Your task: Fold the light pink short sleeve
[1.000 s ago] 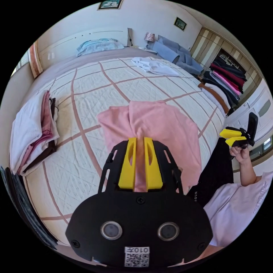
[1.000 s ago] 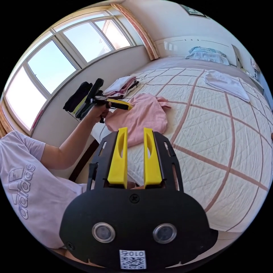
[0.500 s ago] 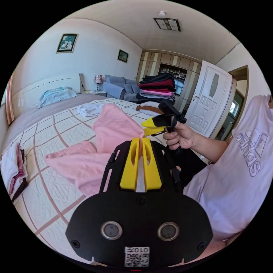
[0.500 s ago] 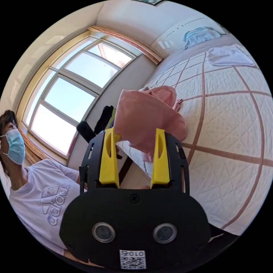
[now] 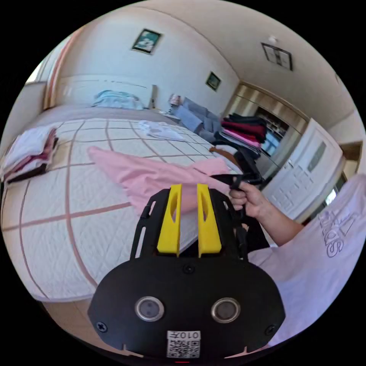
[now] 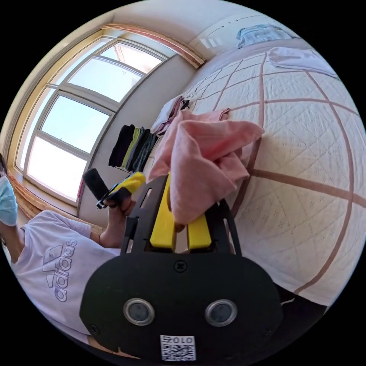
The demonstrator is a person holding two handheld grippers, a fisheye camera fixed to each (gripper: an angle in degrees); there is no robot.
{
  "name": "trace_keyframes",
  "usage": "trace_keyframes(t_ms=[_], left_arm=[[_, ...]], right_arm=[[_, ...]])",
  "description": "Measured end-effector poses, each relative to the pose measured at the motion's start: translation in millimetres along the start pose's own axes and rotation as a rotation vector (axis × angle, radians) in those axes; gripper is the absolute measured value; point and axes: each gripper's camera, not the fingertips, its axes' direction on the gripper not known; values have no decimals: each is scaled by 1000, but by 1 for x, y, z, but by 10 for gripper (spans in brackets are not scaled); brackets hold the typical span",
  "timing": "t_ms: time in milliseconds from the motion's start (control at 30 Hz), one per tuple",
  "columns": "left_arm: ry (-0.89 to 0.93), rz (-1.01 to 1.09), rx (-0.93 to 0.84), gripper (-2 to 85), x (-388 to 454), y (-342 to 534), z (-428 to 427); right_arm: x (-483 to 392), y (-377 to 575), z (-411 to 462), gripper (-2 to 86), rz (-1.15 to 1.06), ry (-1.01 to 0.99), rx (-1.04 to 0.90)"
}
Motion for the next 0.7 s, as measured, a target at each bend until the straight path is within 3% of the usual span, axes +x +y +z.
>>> trace_keyframes(t_ms=[133, 267, 400, 533, 700], left_arm=[[-18, -168, -1, 116, -77, -4, -9], [147, -351, 34, 139, -145, -10, 16], [170, -322, -96, 143, -165, -35, 55], [125, -334, -181, 123, -172, -29, 87], [192, -304, 31, 69, -167, -15, 54]], right_arm=[[-50, 0, -4, 38, -197, 59, 1], [-109, 6, 11, 36, -433, 254, -85], [-158, 25, 28, 33, -643, 353, -182], [-171, 40, 32, 31, -686, 359, -210], [-156, 46, 0, 27, -603, 399, -185]])
